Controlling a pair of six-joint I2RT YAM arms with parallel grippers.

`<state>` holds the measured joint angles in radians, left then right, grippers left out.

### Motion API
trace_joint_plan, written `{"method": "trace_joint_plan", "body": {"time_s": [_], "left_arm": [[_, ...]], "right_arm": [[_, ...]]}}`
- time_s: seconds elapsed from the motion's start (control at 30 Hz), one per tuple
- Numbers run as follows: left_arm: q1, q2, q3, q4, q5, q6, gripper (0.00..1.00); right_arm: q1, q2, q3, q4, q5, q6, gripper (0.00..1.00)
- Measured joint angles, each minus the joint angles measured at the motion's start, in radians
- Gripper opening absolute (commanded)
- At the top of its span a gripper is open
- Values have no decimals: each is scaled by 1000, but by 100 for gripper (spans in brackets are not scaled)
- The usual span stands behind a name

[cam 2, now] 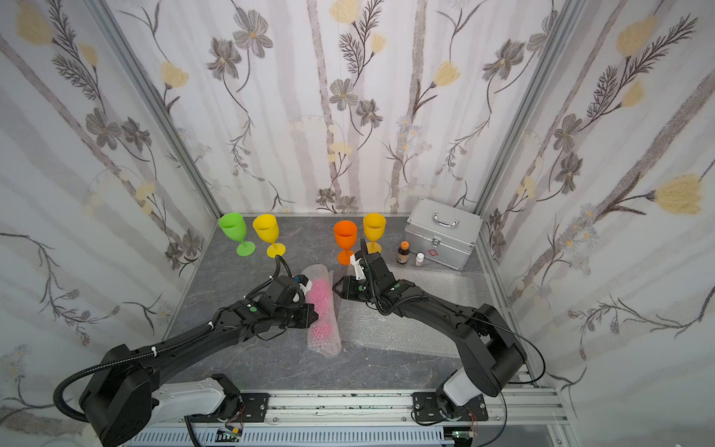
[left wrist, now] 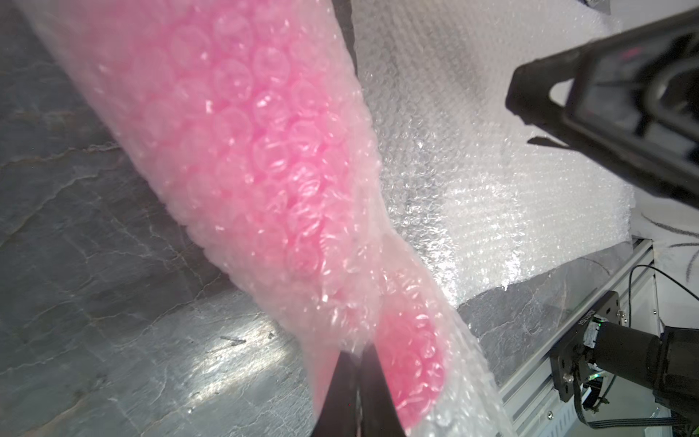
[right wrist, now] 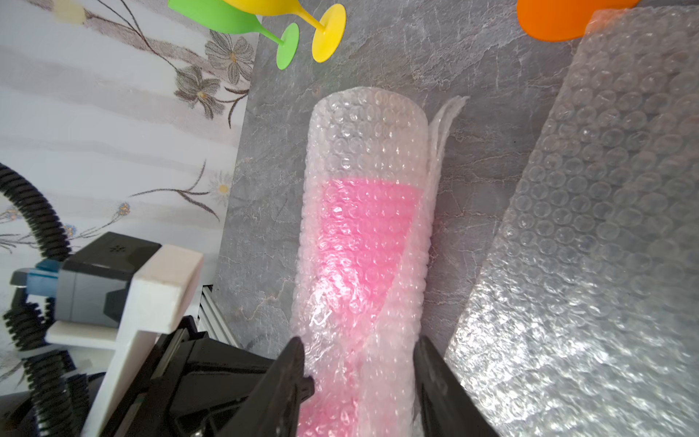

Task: Unpack wine glasses from bubble wrap
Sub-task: Adjust the bubble wrap at the center of the board.

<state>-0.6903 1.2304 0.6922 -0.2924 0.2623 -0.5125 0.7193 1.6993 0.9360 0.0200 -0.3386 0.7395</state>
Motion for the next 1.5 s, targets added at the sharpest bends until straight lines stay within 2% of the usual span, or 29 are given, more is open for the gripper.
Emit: {"method": "trace_joint_plan", "body": {"time_s": [0.03,0.1,0.3,0.4,0.57,0.8,0.97,1.33,1.4,1.5], "left_arm": [[0,0,-6,7,0,-1,8],[0,4,-12,19,-1,-8,16],[0,18,-28,42,-8,-24,22],[0,19,-31,42,-15,-36,32],[0,14,-31,42,-24,-45,40],[0,23,-37,50,-26,-57,40],[0,54,-40,69,-26,-74,43],[0,103,-42,106,-20,-106,53],[0,109,-42,105,-18,-113,52],[0,116,-42,106,-14,-116,40]], "right_arm": [[9,6,10,-20,1,-4,48],[27,20,31,-53,19,-24,48],[106,66,74,-140,56,-65,48],[135,85,91,-179,79,-84,48],[165,102,107,-234,132,-105,48],[176,119,106,-266,164,-118,42],[179,126,89,-269,164,-123,34],[193,171,104,-253,137,-123,36],[194,177,109,-249,133,-123,37],[194,180,110,-250,132,-123,38]]}}
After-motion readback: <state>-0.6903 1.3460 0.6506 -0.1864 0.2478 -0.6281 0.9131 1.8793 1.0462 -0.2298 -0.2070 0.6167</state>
